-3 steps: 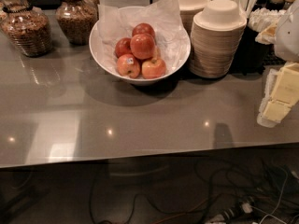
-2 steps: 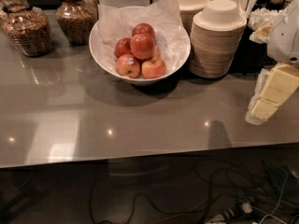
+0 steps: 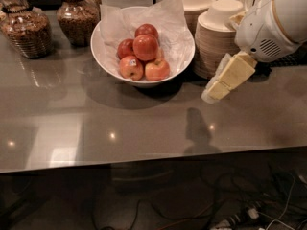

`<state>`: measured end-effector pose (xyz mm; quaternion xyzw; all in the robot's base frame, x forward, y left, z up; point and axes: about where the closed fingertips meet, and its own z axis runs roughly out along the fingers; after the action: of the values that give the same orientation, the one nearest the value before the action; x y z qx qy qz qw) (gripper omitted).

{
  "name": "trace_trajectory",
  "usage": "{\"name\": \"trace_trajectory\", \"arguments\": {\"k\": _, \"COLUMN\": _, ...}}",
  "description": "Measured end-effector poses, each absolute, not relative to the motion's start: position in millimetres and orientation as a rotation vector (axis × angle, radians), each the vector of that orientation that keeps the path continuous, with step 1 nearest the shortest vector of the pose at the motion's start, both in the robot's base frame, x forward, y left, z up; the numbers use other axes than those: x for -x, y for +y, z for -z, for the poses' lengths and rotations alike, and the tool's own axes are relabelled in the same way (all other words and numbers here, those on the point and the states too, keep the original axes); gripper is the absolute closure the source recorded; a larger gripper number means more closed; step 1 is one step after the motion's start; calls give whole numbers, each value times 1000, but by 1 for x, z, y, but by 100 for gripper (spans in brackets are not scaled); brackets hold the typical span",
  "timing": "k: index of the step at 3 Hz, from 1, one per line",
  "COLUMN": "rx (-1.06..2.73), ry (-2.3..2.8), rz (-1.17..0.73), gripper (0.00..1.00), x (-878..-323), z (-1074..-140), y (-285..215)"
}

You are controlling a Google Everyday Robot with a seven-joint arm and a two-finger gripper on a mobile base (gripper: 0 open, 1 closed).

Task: Pick apple from white bowl

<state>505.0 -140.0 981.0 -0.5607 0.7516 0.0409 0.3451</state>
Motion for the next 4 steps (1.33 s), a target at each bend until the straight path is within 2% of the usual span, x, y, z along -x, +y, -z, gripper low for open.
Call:
{"name": "trace_trajectory", "arguments": {"k": 3, "rx": 1303, "ry": 1779, "rz": -400, "gripper": 0, "x": -601, "z": -998, "y": -62}}
{"name": "trace_trajectory", "arguments": {"k": 4, "rx": 1304, "ry": 1776, "rz": -398, "gripper": 0, "x": -600, "z": -998, "y": -61}}
